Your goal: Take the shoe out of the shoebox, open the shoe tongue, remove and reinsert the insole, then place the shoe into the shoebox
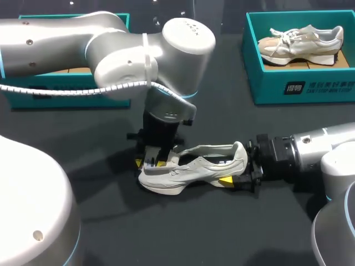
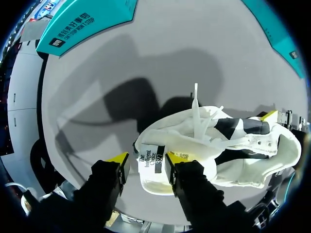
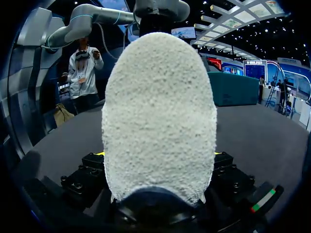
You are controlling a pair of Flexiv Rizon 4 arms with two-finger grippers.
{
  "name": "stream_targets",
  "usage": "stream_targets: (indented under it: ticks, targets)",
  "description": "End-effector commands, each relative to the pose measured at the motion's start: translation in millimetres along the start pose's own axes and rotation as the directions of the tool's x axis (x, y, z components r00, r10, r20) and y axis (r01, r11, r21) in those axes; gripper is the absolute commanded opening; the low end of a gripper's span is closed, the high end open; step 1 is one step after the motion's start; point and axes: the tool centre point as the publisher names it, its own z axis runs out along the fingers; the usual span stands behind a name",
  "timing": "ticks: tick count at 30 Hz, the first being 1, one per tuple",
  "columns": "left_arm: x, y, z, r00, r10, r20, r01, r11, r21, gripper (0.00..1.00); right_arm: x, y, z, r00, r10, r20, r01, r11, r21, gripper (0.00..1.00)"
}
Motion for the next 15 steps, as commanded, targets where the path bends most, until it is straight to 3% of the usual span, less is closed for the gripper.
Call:
stream_targets:
  ticks: [1, 8, 15]
  targets:
    - [-3.4, -1.1, 1.9, 1.0, 0.011, 0.004, -0.011, 1.0, 0.003, 0.5, 0.0, 0.3, 0.4, 1.0, 0.001, 0.0, -0.001, 1.0, 0.005, 0.0]
    - [-16.9, -2.7, -27.2, 0.994, 0.077, -0.071, -0.074, 0.997, 0.036, 0.68, 0.0, 0.3, 0.4, 1.0, 0.001, 0.0, -0.001, 1.0, 0.005, 0.0]
    - [-15.7, -5.8, -75.6, 0.967, 0.184, -0.176, -0.163, 0.979, 0.124, 0.75, 0.0, 0.3, 0.4, 1.0, 0.001, 0.0, -0.001, 1.0, 0.005, 0.0]
